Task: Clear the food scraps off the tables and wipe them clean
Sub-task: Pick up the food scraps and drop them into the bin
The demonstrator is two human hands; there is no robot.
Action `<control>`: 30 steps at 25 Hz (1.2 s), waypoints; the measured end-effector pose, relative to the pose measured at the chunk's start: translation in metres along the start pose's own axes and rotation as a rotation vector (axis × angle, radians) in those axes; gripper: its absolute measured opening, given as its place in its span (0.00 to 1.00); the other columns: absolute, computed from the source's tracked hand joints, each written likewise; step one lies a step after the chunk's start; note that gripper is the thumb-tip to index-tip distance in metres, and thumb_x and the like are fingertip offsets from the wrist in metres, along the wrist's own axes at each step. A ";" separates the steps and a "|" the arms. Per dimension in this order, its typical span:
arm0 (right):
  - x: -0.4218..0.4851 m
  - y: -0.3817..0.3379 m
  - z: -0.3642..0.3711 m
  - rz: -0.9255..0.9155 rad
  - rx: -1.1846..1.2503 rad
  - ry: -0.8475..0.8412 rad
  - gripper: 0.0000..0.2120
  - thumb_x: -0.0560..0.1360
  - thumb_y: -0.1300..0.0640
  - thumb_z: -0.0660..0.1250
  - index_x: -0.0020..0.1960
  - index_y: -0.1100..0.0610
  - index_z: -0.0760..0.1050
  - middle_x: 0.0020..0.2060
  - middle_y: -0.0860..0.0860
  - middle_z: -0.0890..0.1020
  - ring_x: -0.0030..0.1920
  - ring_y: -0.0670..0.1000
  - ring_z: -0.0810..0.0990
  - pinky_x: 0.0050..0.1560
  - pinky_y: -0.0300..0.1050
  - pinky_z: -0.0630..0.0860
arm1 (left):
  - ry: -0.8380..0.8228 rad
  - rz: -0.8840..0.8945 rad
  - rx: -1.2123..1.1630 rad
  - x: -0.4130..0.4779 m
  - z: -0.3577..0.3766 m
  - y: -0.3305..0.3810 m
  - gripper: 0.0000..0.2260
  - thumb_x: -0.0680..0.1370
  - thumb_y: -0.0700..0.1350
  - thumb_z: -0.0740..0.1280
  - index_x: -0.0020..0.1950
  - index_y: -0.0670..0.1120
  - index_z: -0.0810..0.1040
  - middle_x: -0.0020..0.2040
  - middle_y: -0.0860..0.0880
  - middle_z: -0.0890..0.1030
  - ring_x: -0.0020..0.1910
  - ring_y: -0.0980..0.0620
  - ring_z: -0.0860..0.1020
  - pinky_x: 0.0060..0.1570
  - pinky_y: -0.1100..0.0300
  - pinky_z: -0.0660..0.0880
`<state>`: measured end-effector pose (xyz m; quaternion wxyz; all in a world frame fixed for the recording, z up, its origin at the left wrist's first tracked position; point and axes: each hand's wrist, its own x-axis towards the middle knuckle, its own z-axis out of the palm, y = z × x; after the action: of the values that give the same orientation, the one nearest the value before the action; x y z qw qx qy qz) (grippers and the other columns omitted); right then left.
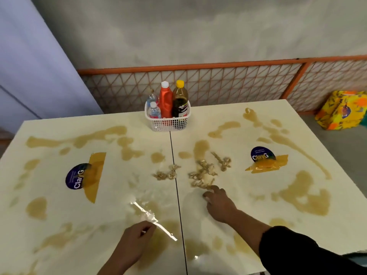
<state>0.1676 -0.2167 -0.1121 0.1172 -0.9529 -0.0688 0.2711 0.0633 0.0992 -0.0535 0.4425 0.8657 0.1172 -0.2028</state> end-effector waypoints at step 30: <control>-0.092 -0.079 -0.002 0.784 2.378 0.031 0.08 0.70 0.69 0.54 0.39 0.62 0.71 0.31 0.50 0.60 0.23 0.48 0.58 0.18 0.37 0.60 | -0.012 0.465 0.811 0.215 -0.008 0.025 0.08 0.79 0.50 0.64 0.56 0.50 0.78 0.52 0.49 0.78 0.55 0.47 0.78 0.47 0.54 0.76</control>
<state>0.0856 -0.1592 -0.0437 0.8163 -0.2163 0.5076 0.1707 0.2659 0.0960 -0.1289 0.1028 0.9708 -0.1712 -0.1326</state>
